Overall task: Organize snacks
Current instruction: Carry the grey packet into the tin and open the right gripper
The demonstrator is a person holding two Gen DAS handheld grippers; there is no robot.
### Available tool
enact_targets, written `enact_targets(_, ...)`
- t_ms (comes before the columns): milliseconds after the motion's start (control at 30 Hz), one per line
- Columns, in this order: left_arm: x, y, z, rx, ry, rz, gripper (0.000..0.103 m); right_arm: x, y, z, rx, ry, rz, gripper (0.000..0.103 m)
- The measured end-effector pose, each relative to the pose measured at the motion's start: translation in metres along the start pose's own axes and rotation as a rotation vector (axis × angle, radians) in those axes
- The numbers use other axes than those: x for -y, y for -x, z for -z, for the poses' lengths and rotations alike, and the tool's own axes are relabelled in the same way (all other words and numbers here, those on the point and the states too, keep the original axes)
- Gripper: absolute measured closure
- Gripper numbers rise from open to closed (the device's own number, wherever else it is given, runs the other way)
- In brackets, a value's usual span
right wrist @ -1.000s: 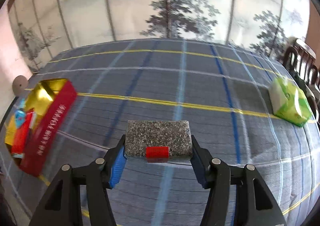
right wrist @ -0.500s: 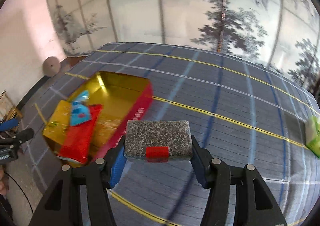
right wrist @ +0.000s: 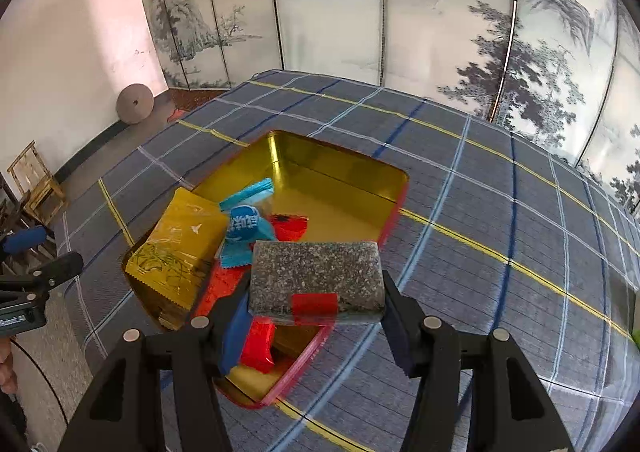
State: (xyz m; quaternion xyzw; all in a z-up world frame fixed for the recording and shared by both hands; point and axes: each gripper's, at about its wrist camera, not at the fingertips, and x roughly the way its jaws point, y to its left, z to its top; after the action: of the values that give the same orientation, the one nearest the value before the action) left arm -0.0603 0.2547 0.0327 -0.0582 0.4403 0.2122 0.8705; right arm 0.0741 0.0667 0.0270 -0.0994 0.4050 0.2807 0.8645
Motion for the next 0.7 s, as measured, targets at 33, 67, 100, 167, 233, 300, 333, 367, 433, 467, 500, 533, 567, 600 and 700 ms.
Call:
enact_targets(33,-0.002,0.0,0.001,-0.001,0.003,0.0,0.016,-0.001,-0.003,0.0,-0.003,0.0,0.001,0.044)
enact_targets(67,-0.004,0.0,0.002,-0.002,0.006,-0.001,0.016,-0.001,-0.005,-0.001,-0.005,0.001,0.005,0.044)
enact_targets(100,-0.006,-0.001,0.002,-0.004,0.008,-0.001,0.016,-0.002,-0.008,-0.001,-0.007,0.003,0.012,0.044)
enact_targets(167,-0.009,-0.002,0.003,-0.007,0.012,-0.004,0.016,-0.003,-0.012,-0.002,-0.011,0.005,0.019,0.044)
enact_targets(233,-0.012,-0.003,0.004,-0.009,0.015,-0.004,0.016,-0.005,-0.017,-0.004,-0.016,0.009,0.03,0.044)
enact_targets(300,-0.013,-0.004,0.004,-0.012,0.019,-0.006,0.016,-0.004,-0.02,-0.006,-0.019,0.007,0.033,0.044)
enact_targets(333,-0.014,-0.005,0.005,-0.015,0.02,-0.007,0.016,-0.005,-0.022,-0.007,-0.018,0.006,0.036,0.044)
enact_targets(367,-0.015,-0.005,0.005,-0.016,0.02,-0.008,0.016,-0.005,-0.023,-0.008,-0.016,0.006,0.04,0.044)
enact_targets(433,-0.016,-0.006,0.006,-0.018,0.023,-0.009,0.016,-0.006,-0.026,-0.012,-0.016,0.003,0.046,0.044)
enact_targets(467,-0.017,-0.006,0.006,-0.02,0.023,-0.008,0.016,-0.006,-0.027,-0.013,-0.017,-0.001,0.047,0.044)
enact_targets(500,-0.016,-0.006,0.006,-0.02,0.023,-0.009,0.016,-0.007,-0.029,-0.015,-0.016,-0.003,0.048,0.044)
enact_targets(533,-0.017,-0.006,0.006,-0.021,0.023,-0.01,0.016,-0.007,-0.031,-0.016,-0.015,-0.004,0.05,0.044)
enact_targets(567,-0.016,-0.007,0.006,-0.022,0.023,-0.009,0.016,-0.008,-0.032,-0.016,-0.015,-0.005,0.05,0.044)
enact_targets(600,-0.016,-0.007,0.006,-0.021,0.023,-0.009,0.016,-0.008,-0.033,-0.018,-0.015,-0.01,0.049,0.044)
enact_targets(700,-0.015,-0.008,0.006,-0.024,0.017,-0.01,0.016,-0.009,-0.036,-0.02,-0.015,-0.017,0.045,0.044)
